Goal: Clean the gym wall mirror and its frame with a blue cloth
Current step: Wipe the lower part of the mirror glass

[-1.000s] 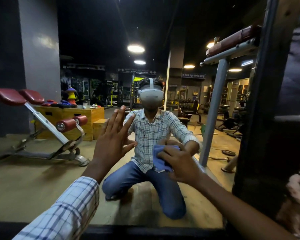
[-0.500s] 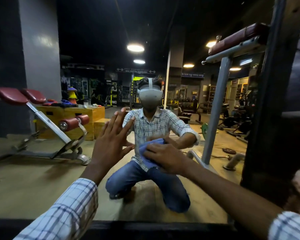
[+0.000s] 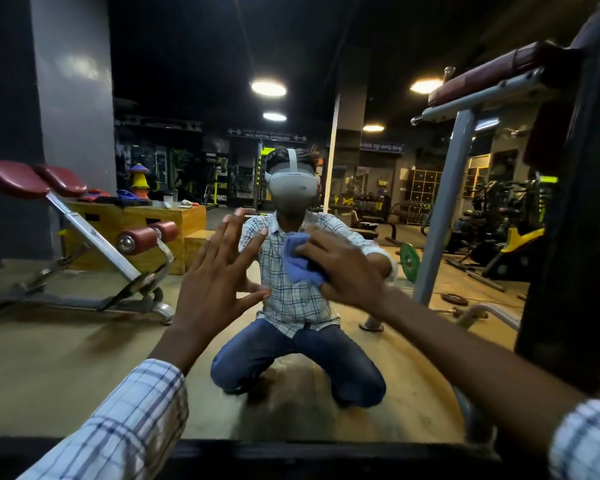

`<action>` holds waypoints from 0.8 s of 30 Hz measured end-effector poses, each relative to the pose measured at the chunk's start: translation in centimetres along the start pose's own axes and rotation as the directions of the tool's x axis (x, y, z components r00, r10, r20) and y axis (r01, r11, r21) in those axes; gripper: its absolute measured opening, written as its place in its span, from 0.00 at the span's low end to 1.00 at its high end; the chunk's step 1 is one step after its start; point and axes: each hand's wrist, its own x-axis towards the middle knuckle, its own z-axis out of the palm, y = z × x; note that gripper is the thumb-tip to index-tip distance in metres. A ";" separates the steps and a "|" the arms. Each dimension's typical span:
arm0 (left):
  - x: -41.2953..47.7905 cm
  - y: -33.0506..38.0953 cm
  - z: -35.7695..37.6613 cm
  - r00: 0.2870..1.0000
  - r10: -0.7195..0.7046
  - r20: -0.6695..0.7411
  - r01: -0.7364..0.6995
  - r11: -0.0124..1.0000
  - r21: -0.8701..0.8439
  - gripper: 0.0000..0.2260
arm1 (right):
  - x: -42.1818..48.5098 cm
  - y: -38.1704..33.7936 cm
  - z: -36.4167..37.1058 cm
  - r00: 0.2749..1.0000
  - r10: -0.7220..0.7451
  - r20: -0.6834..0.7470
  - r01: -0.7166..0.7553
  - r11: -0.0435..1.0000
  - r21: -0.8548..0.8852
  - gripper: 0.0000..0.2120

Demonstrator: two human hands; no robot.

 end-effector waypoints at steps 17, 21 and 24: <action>-0.7 -3.3 0.7 0.997 0.027 -0.068 -0.034 0.994 -0.103 0.47 | 3.2 -2.0 0.0 0.792 0.472 -0.387 -0.440 0.881 0.175 0.19; -0.6 -3.4 0.4 0.998 0.030 -0.061 -0.038 0.992 -0.123 0.45 | 3.1 -2.8 -0.4 0.773 0.539 -0.334 -0.510 0.842 0.177 0.18; -0.4 -3.6 0.2 0.998 0.034 -0.049 -0.040 0.992 -0.121 0.44 | 3.4 -3.6 -0.8 0.757 0.576 -0.308 -0.543 0.817 0.193 0.19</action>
